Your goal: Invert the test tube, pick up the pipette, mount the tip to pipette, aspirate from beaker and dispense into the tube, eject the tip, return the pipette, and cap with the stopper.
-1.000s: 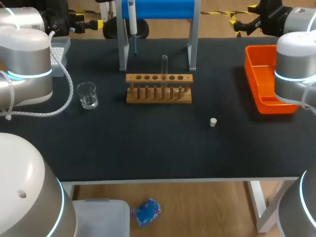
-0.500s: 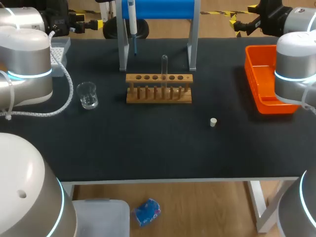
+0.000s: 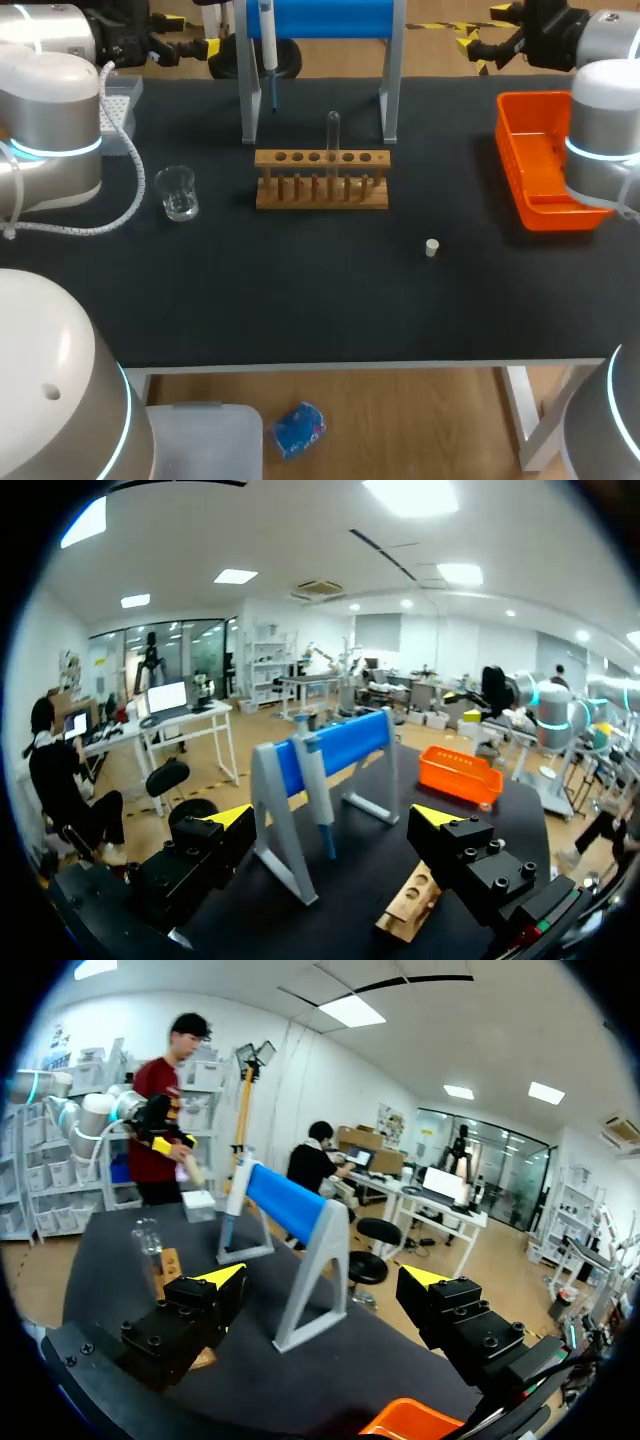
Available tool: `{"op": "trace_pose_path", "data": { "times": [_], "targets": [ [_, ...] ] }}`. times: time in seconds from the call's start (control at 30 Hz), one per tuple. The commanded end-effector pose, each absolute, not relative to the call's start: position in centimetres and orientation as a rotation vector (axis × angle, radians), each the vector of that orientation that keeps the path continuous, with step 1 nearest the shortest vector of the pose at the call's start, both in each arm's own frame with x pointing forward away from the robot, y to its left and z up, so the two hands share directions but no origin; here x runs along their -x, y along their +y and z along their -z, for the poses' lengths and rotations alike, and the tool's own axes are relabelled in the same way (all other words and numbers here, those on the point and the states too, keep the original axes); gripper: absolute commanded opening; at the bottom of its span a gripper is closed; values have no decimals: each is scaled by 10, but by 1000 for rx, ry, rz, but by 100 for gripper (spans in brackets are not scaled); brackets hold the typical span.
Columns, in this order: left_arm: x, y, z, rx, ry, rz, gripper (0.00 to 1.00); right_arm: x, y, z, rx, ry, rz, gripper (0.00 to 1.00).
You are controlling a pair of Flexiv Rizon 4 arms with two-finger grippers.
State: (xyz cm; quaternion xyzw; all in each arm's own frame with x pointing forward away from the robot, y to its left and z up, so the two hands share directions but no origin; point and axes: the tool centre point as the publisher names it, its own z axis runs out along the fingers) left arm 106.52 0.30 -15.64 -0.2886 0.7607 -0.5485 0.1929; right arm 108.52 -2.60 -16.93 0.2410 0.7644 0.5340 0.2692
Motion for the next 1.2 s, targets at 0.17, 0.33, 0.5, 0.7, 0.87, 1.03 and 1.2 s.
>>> {"op": "trace_pose_path", "data": {
  "times": [0.17, 0.33, 0.5, 0.7, 0.87, 1.03, 1.2],
  "targets": [
    [-1022, 13, 152, 494, 2356, 1667, 100, -1017, -46, 148, -262, 2167, -1828, 100],
    [-1022, 13, 152, 494, 2356, 1667, 100, -1017, -46, 148, -262, 2167, -1828, 100],
    [-1022, 13, 152, 494, 2356, 1667, 100, -1017, -46, 148, -262, 2167, -1828, 100],
    [-1013, 6, 155, 464, 2376, 1646, 100, -1007, -42, 150, -230, 2178, -1872, 100],
    [-989, -12, 174, 433, 2399, 1665, 100, -976, -30, 170, -124, 2252, -1953, 100],
    [-973, -24, 191, 463, 2429, 1669, 100, -951, -17, 187, -59, 2300, -1975, 100],
    [-965, -32, 208, 496, 2457, 1628, 100, -931, 1, 197, 13, 2337, -2013, 100]
  ]
}}
